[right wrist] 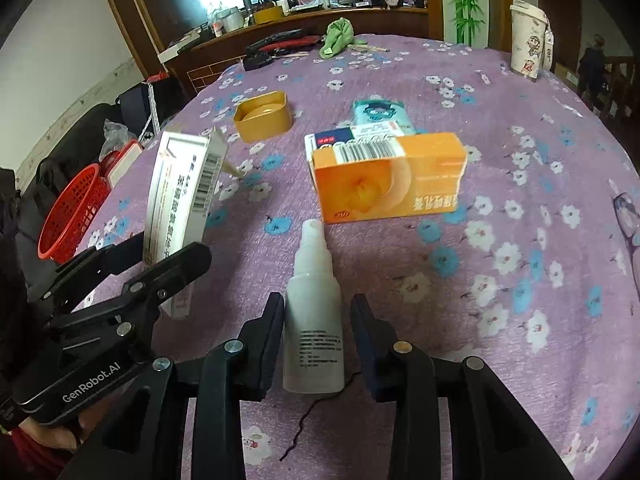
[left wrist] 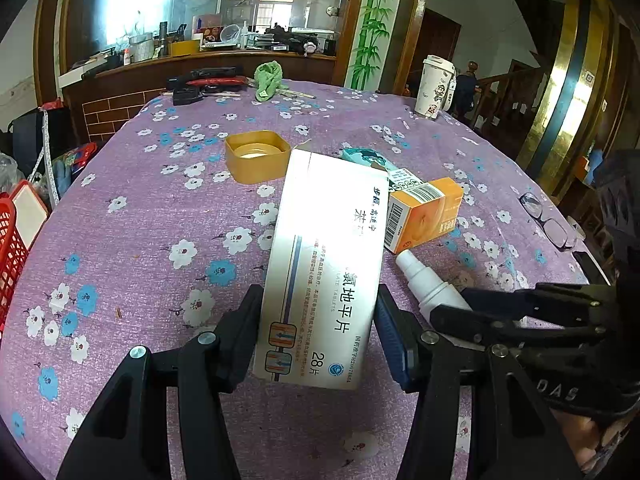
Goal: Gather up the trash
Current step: 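Lift the medicine box with the left tool while the right tool lifts the spray bottle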
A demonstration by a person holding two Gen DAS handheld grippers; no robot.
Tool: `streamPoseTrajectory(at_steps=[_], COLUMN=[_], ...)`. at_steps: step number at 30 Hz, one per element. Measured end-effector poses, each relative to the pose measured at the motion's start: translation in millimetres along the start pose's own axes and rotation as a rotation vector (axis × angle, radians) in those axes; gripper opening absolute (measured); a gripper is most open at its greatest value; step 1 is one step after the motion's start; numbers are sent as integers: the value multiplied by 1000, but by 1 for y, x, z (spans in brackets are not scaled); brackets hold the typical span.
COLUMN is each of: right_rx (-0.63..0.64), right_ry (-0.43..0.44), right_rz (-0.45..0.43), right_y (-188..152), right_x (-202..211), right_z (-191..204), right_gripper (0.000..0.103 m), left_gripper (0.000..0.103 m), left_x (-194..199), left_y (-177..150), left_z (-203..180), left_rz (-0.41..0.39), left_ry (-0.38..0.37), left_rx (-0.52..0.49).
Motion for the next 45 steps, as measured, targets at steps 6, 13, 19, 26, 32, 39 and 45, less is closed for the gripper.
streamPoseTrajectory(at_steps=[6, 13, 19, 26, 32, 39, 45], right_rx=[6, 39, 14, 3, 1, -5, -7], right_ry=[20, -33, -21, -7, -15, -39, -44], right_rz=[-52, -240, -254, -261, -264, -264, -264], right_y=[-1, 2, 4, 4, 4, 4, 5], right_x=[3, 18, 23, 24, 25, 27, 26], right_z=[5, 10, 6, 5, 5, 3, 2], right_gripper=[32, 32, 32, 32, 32, 32, 32], left_gripper=[53, 53, 53, 53, 53, 53, 53], left_x=[-1, 0, 0, -1, 5, 9, 10], left_y=[0, 0, 1, 1, -2, -3, -4], left_z=[0, 1, 3, 8, 3, 2, 3], left_rz=[1, 0, 0, -1, -29, -52, -51], left_ry=[1, 2, 5, 32, 87, 127, 129], left_rx=[4, 3, 5, 9, -17, -30, -22])
Point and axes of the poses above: each gripper's, at about its wrist camera, not at the fingertips, and x roughly against the way its jaws point, z to its left, y to its top, the point moved 6 cm from there along -x, roughly the way its jaws point, and after that the axes turned 9 degrees about y, right-handed, at the moved point
